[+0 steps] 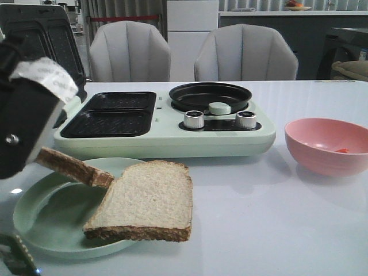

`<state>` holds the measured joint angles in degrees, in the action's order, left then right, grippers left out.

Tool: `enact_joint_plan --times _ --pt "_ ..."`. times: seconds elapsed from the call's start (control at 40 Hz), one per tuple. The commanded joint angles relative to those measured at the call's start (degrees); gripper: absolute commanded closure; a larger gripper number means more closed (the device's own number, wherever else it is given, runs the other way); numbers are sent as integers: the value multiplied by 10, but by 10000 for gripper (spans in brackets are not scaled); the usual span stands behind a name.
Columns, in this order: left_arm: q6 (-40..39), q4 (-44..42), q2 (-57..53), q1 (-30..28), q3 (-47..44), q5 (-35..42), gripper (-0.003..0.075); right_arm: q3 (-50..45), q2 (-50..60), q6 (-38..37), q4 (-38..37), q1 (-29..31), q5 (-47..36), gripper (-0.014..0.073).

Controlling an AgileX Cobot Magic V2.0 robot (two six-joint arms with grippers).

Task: Make breakfast with bread and shrimp
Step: 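Lift the bread slice with the left gripper onto the sandwich plate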

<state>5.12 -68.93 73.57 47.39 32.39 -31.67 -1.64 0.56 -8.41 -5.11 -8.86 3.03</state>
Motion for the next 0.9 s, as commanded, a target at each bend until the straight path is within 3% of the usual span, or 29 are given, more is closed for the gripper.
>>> enact_joint_plan --times 0.0,0.3,0.45,0.88 --pt "-9 -5 -48 12 17 -30 607 3 12 2 -1 1 -49 450" --pt "-9 -35 -88 13 67 -53 607 3 12 2 -1 1 -49 450" --pt "-10 -70 -73 -13 103 -9 607 3 12 2 -1 1 -49 450" --pt "-48 -143 75 -196 247 166 607 3 12 2 -1 1 -49 450"
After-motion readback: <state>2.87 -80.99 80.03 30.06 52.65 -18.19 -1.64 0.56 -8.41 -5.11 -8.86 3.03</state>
